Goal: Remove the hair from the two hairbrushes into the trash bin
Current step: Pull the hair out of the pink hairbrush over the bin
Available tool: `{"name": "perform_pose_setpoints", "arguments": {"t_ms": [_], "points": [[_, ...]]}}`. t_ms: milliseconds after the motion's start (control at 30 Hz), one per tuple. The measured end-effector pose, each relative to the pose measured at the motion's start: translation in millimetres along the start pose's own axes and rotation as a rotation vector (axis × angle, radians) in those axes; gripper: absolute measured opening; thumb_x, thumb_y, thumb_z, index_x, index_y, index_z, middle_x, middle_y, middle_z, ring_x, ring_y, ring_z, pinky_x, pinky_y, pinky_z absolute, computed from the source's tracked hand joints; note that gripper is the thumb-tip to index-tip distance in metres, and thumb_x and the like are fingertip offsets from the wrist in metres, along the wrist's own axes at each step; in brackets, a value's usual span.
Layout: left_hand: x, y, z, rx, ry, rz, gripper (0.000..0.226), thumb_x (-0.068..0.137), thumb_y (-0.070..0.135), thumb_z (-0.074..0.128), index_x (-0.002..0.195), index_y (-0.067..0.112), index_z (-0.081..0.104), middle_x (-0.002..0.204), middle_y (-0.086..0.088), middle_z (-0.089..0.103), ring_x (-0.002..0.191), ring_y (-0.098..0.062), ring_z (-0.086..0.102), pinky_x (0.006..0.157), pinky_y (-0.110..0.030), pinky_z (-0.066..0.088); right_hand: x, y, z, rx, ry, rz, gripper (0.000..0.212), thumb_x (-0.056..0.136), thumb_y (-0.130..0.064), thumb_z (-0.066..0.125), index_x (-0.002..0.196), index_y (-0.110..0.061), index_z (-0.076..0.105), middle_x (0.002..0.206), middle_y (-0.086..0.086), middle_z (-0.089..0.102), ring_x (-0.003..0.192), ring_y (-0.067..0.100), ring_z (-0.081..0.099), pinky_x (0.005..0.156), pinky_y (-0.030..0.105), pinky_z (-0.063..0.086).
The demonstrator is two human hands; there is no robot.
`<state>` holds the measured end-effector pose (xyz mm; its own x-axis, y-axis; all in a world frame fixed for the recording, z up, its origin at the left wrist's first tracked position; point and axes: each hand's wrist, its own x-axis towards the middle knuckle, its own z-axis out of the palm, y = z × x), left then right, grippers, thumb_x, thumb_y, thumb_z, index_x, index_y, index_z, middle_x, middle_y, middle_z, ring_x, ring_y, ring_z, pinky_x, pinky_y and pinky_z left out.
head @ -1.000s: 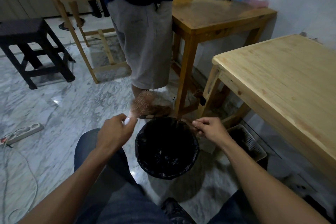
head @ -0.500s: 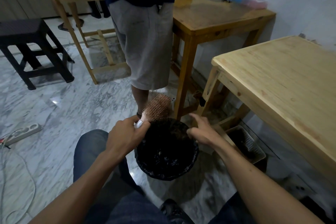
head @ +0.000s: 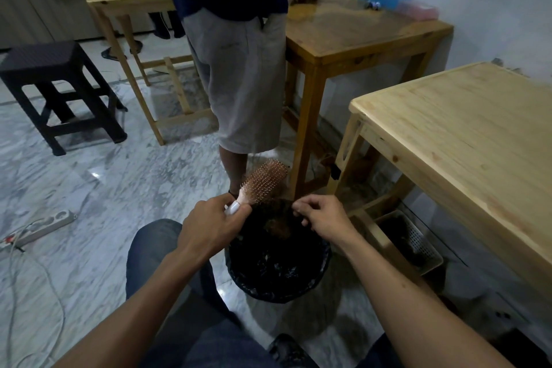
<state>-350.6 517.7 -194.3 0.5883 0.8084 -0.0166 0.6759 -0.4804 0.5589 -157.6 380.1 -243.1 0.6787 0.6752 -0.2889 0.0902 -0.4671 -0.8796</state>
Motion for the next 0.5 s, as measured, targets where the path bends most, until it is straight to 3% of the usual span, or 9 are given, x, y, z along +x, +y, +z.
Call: {"name": "perform_pose_setpoints", "arguments": {"t_ms": [167,267,333,400,433,500], "points": [[4.4,-4.0,-2.4,-0.024,0.066,-0.012,0.026,0.084,0.052,0.055,0.076,0.03,0.065,0.056,0.005,0.064,0.056,-0.012,0.06,0.054,-0.031,0.048,-0.6,9.1,-3.0,-0.122,0.094,0.101,0.016,0.098,-0.026,0.069,0.086,-0.024,0.079,0.086,-0.004,0.078,0.067,0.007,0.067,0.066,0.023,0.052],[2.4,-2.0,0.4,-0.003,0.056,0.005,0.028,0.085,0.052,0.055,0.075,0.028,0.065,0.056,0.003,0.064,0.055,-0.013,0.059,0.053,-0.031,0.046,-0.3,1.2,-4.9,-0.182,-0.036,0.112,0.011,0.098,-0.025,0.069,0.104,-0.027,0.077,0.105,-0.005,0.075,0.077,0.007,0.07,0.064,0.021,0.051],[0.0,-0.3,2.7,0.02,0.042,0.029,0.029,0.084,0.052,0.055,0.072,0.027,0.063,0.055,0.001,0.062,0.054,-0.014,0.058,0.05,-0.03,0.043,0.6,-7.7,-6.2,-0.103,-0.17,0.083,0.046,0.094,-0.017,0.07,0.136,-0.034,0.062,0.128,-0.011,0.057,0.094,0.012,0.07,0.066,0.025,0.054],[-1.4,-1.1,6.0,0.022,0.03,0.045,0.032,0.083,0.054,0.055,0.071,0.025,0.062,0.055,0.001,0.061,0.053,-0.015,0.058,0.047,-0.028,0.039,1.9,-16.8,-6.3,0.037,-0.248,0.062,0.075,0.088,-0.013,0.075,0.152,-0.037,0.043,0.133,-0.014,0.048,0.099,0.016,0.071,0.064,0.026,0.054],[-2.4,-1.4,7.4,0.025,0.021,0.054,0.034,0.082,0.056,0.054,0.072,0.025,0.062,0.055,0.001,0.062,0.053,-0.015,0.058,0.047,-0.029,0.04,2.9,-19.3,-5.2,0.084,-0.286,0.03,0.077,0.087,-0.015,0.078,0.152,-0.035,0.043,0.134,-0.014,0.052,0.096,0.015,0.073,0.061,0.026,0.054],[-3.8,-2.3,10.4,0.026,0.009,0.069,0.036,0.081,0.06,0.051,0.074,0.026,0.062,0.058,0.003,0.064,0.055,-0.014,0.061,0.049,-0.031,0.046,4.0,-19.7,-0.6,0.122,-0.349,-0.027,0.053,0.09,-0.018,0.078,0.139,-0.024,0.06,0.123,-0.006,0.069,0.078,0.012,0.073,0.055,0.023,0.052]]}}
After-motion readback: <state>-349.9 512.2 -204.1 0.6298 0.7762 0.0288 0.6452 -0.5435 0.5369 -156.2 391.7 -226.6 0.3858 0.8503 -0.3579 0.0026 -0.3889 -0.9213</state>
